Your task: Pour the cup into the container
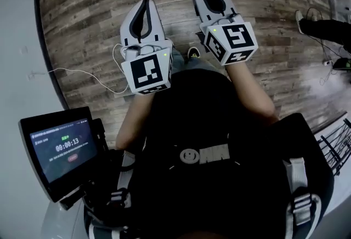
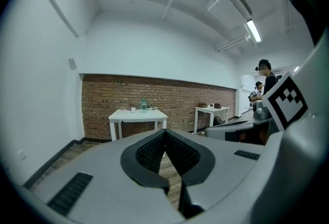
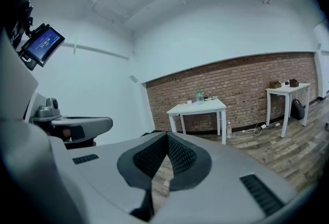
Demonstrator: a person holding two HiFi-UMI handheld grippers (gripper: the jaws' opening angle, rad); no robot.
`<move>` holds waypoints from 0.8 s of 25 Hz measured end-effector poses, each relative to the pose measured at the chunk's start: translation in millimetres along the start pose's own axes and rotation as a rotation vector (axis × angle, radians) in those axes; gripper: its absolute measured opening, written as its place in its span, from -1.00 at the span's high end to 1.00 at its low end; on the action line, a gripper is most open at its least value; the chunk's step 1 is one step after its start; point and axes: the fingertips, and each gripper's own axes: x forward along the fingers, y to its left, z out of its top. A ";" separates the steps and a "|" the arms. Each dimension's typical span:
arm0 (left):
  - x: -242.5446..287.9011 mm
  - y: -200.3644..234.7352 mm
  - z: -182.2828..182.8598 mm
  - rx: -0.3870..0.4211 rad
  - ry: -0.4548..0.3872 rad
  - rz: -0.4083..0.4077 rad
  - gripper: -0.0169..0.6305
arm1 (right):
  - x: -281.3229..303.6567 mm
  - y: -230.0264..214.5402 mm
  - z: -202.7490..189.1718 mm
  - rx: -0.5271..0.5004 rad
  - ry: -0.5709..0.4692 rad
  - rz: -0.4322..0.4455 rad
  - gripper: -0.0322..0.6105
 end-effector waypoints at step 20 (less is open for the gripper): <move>58.1 -39.3 21.9 0.079 0.031 -0.008 0.94 | 1.8 -74.2 32.1 0.053 -0.092 0.003 0.91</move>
